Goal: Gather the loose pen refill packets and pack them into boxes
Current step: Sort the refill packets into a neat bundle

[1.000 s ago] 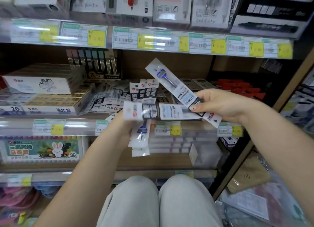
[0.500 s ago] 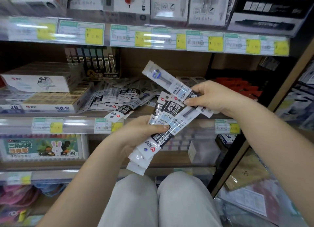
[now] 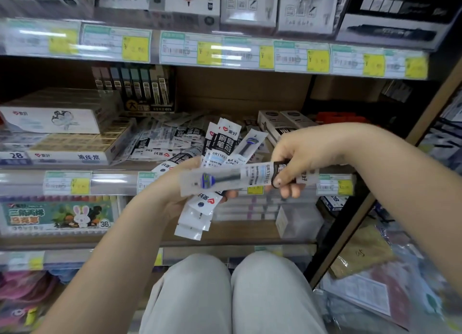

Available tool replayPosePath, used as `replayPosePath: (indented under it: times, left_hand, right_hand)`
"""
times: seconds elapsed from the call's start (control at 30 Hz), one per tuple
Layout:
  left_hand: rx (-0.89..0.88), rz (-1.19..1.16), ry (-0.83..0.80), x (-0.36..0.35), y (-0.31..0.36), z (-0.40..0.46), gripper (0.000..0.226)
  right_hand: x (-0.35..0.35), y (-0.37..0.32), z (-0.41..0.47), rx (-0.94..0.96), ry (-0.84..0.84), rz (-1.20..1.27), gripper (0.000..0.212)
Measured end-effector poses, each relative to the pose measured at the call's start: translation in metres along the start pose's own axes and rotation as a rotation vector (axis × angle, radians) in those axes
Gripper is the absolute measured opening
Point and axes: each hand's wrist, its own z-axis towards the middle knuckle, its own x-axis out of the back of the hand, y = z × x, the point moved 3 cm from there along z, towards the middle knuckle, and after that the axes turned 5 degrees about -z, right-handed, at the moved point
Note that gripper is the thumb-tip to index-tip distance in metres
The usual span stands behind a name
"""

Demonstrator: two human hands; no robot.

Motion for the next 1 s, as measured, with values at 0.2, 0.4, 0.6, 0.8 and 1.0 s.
replayPosePath:
  times: [0.2, 0.4, 0.6, 0.8, 1.0]
  left_hand:
    - [-0.002, 0.303, -0.010, -0.001, 0.006, -0.002, 0.009]
    - [0.104, 0.053, -0.117, -0.004, 0.005, -0.007, 0.020]
    - [0.112, 0.148, -0.034, 0.002, 0.007, -0.007, 0.020]
    - [0.075, 0.159, -0.085, 0.008, 0.010, -0.002, 0.010]
    - [-0.032, 0.210, 0.005, 0.017, 0.017, 0.003, 0.032]
  right_hand:
    - [0.010, -0.018, 0.000, 0.057, 0.331, -0.336, 0.015]
    - [0.002, -0.014, 0.011, 0.270, 0.812, -0.663, 0.017]
    - [-0.004, -0.011, 0.010, 0.398, 0.957, -0.827, 0.008]
    - [-0.006, -0.011, 0.003, 0.204, 0.735, -0.555, 0.022]
    - [-0.004, -0.005, 0.010, -0.013, 0.326, -0.358, 0.010]
